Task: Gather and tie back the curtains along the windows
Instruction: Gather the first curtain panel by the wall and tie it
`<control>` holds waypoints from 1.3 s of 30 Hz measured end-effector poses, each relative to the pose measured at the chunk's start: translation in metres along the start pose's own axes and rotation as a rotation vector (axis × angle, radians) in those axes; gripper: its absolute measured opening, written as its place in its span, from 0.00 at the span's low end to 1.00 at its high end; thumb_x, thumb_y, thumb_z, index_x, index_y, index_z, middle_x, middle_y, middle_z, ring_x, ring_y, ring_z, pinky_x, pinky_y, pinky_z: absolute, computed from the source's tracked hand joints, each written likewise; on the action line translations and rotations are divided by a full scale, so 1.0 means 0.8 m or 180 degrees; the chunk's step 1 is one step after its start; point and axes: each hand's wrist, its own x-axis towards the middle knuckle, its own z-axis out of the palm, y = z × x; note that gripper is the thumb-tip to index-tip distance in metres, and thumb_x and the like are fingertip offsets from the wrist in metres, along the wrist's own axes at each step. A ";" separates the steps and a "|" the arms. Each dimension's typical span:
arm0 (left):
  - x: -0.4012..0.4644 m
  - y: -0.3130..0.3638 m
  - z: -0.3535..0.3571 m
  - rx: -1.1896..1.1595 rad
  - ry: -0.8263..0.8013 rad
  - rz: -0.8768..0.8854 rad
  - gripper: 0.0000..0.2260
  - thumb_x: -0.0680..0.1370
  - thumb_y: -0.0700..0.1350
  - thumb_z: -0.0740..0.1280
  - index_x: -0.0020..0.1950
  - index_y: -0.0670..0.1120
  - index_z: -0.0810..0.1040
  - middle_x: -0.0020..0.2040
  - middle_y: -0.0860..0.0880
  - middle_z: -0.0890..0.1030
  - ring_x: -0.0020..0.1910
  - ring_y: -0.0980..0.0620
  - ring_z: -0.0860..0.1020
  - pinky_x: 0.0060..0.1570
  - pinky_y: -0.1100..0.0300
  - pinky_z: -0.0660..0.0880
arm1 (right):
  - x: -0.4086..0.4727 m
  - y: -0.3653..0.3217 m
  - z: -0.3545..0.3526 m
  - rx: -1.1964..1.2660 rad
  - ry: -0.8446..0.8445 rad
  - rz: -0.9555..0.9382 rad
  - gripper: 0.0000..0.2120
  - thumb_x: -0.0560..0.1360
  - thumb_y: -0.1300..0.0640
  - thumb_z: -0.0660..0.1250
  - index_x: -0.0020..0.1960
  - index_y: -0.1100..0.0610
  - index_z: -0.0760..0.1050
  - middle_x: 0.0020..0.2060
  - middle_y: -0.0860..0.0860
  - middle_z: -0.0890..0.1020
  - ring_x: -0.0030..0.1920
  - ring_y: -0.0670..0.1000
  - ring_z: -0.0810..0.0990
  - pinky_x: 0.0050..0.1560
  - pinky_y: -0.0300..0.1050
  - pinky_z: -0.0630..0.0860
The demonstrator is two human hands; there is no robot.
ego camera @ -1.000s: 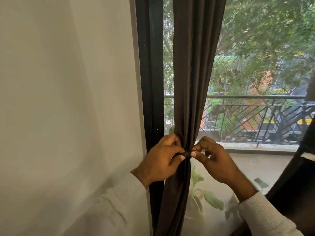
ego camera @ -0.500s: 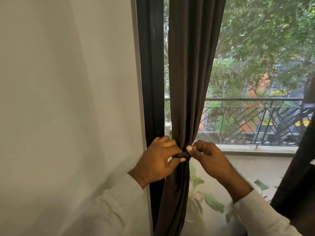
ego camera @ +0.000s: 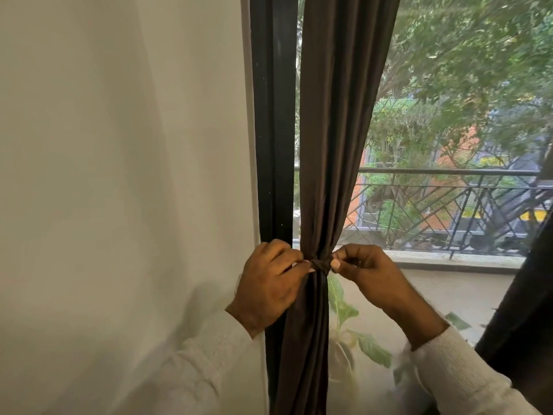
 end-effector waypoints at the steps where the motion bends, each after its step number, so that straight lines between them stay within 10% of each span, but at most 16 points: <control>1: -0.003 0.004 0.000 0.0137 0.0076 0.0129 0.09 0.84 0.45 0.71 0.52 0.43 0.88 0.51 0.46 0.87 0.49 0.44 0.81 0.48 0.49 0.76 | 0.001 0.001 0.000 -0.0034 0.0117 -0.0003 0.07 0.79 0.65 0.73 0.42 0.58 0.83 0.35 0.50 0.82 0.37 0.44 0.78 0.44 0.38 0.75; 10: -0.037 0.014 -0.005 0.0353 0.0009 0.0559 0.03 0.82 0.40 0.73 0.51 0.42 0.87 0.50 0.45 0.87 0.48 0.45 0.78 0.50 0.50 0.74 | 0.011 0.001 0.000 -0.0270 0.0596 0.0157 0.09 0.78 0.63 0.74 0.41 0.54 0.83 0.39 0.54 0.86 0.43 0.54 0.84 0.49 0.51 0.80; 30: -0.056 -0.005 -0.021 0.0311 -0.0231 0.0566 0.09 0.84 0.41 0.67 0.50 0.43 0.87 0.50 0.46 0.86 0.50 0.46 0.78 0.51 0.49 0.75 | 0.027 -0.012 0.007 -0.0472 0.0843 0.0002 0.07 0.78 0.62 0.74 0.42 0.55 0.82 0.38 0.53 0.81 0.39 0.50 0.79 0.43 0.47 0.76; 39: -0.008 0.014 -0.009 -0.0284 -0.0381 -0.0125 0.10 0.81 0.49 0.72 0.45 0.45 0.84 0.46 0.48 0.83 0.47 0.45 0.78 0.48 0.48 0.73 | 0.005 -0.004 0.010 -0.0715 0.1188 -0.0006 0.07 0.77 0.59 0.77 0.46 0.47 0.84 0.30 0.56 0.80 0.31 0.58 0.78 0.37 0.52 0.78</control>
